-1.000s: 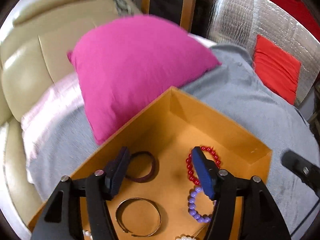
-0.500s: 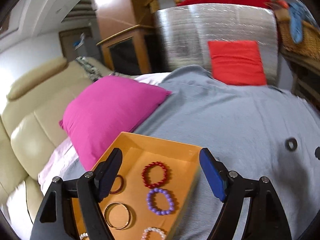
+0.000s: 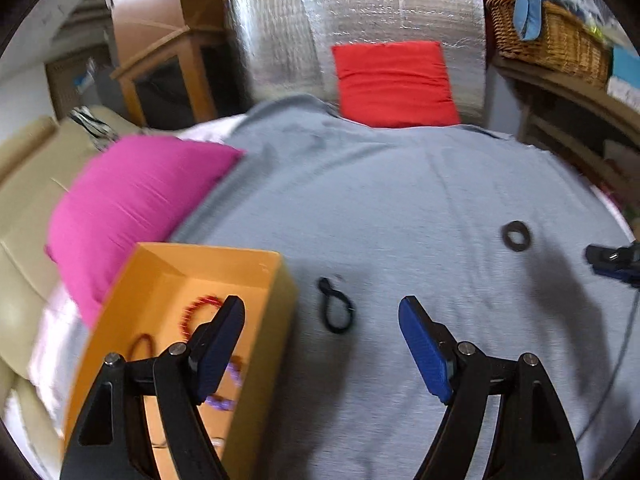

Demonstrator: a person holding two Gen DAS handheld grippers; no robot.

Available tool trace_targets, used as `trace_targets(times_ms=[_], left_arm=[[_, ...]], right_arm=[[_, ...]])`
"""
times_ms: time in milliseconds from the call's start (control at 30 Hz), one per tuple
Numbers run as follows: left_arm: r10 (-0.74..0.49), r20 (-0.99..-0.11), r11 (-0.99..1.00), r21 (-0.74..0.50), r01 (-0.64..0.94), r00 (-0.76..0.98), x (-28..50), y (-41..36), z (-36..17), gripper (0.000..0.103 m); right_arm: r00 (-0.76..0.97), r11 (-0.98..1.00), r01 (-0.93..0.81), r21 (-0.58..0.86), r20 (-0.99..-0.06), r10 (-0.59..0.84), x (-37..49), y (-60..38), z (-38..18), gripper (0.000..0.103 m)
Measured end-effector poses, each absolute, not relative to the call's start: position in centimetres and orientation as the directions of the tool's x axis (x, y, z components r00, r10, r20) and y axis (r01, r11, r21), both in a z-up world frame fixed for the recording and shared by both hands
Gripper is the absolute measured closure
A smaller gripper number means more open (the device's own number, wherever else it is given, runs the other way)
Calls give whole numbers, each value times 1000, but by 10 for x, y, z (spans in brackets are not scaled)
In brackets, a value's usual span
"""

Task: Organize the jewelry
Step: 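Withdraw both open tools from the box toward the black hair tie, then lower the left tool onto the black hair tie and close it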

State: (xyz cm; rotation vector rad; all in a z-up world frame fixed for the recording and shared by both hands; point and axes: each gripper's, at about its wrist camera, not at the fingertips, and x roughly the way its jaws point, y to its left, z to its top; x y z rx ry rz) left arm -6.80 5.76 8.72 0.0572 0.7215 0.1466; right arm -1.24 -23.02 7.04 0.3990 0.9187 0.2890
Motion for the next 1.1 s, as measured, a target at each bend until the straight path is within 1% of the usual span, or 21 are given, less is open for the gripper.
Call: trace_targets(times_ms=[133, 333, 400, 500, 533, 667, 767, 933, 1100], left_arm=[[68, -664, 996, 3, -88, 745, -68, 70, 86, 23], [-40, -668, 993, -108, -43, 743, -69, 83, 79, 24], [-51, -681, 996, -91, -15, 730, -66, 75, 74, 24], [-81, -701, 996, -85, 30, 708, -61, 61, 66, 30], [-81, -706, 996, -80, 35, 703, -58, 57, 64, 30], [-71, -726, 996, -88, 9, 684, -46, 57, 52, 30], [-73, -750, 992, -120, -28, 657, -35, 62, 42, 30], [-45, -756, 996, -83, -28, 653, -31, 54, 39, 30], [-2, -748, 1000, -11, -9, 664, -32, 40, 41, 30]], right_arm=[[567, 887, -64, 458, -714, 410, -11, -233, 66, 59], [565, 891, -85, 447, -714, 413, -10, -234, 66, 59], [565, 891, -85, 446, -715, 411, -9, -235, 64, 59], [564, 892, -74, 446, -719, 407, -6, -237, 61, 59], [563, 892, -70, 446, -721, 405, -5, -237, 59, 59], [560, 897, -66, 437, -728, 396, -1, -236, 55, 59], [557, 900, -65, 431, -733, 391, 0, -236, 52, 59], [551, 906, -61, 419, -743, 381, 3, -240, 47, 59], [547, 908, -49, 415, -750, 372, 4, -245, 43, 59]])
